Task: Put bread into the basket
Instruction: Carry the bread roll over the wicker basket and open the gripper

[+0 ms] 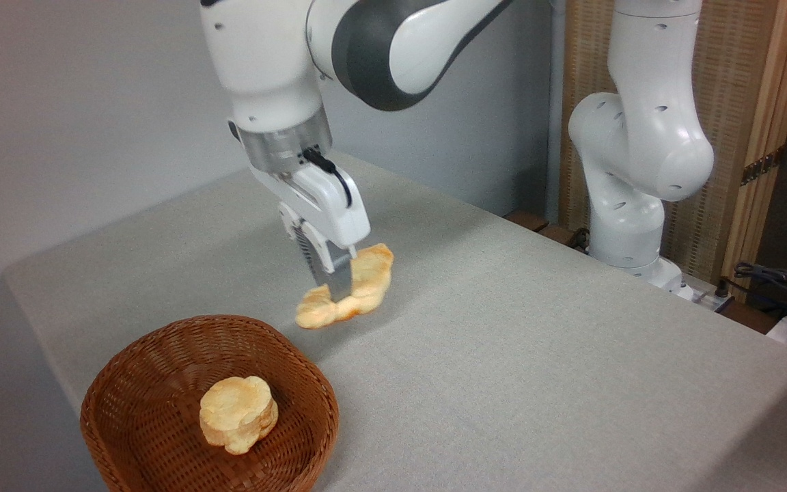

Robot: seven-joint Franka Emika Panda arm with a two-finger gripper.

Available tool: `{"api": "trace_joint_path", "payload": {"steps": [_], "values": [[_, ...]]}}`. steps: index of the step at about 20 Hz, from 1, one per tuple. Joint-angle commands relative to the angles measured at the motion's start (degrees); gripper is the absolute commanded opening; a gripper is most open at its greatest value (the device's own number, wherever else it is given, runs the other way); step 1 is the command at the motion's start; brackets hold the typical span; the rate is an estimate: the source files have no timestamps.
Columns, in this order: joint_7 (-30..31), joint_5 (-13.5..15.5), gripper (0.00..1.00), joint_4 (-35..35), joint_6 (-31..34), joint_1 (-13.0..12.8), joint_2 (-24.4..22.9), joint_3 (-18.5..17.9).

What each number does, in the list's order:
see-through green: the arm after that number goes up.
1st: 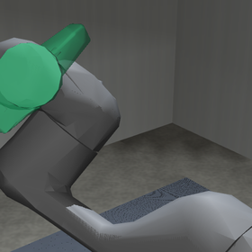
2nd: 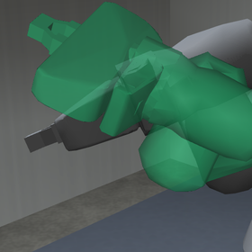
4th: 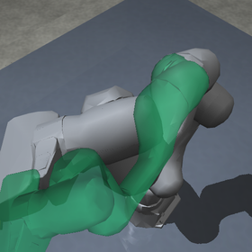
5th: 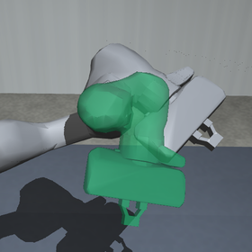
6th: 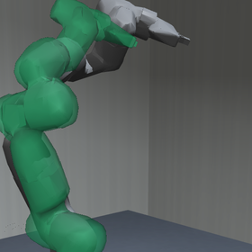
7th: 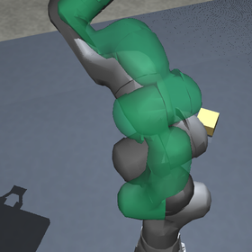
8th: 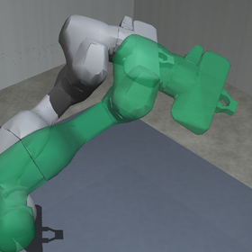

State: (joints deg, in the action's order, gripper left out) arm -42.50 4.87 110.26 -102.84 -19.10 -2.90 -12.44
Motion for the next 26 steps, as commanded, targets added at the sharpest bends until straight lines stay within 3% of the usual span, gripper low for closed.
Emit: {"api": "trace_joint_path", "payload": {"steps": [1, 4, 7, 11, 13, 14, 15, 19, 26], "values": [[-0.74, 0.76, 0.23, -2.15, -4.81, -0.15, 0.61, 1.8], [-0.74, 1.19, 0.23, -2.42, -11.3, -0.15, 1.4, 1.89], [-0.56, 3.39, 0.23, -2.68, -17.37, -0.06, 2.45, 1.71], [-0.12, 11.82, 0.23, -3.03, -24.41, 0.12, 4.21, 1.36], [-0.3, 13.76, 0.47, -2.95, -29.23, 0.47, 4.91, 1.1], [-0.3, 14.37, 0.7, -2.86, -32.21, 0.56, 5.44, 1.1], [-0.3, 14.38, 1.0, -2.77, -34.77, 0.64, 5.97, 1.1], [-0.74, 14.47, 1.0, -2.77, -38.22, 0.82, 6.41, -0.57], [-0.21, 14.38, 1.0, -2.42, -37.87, 0.3, 7.12, -0.04]]}}
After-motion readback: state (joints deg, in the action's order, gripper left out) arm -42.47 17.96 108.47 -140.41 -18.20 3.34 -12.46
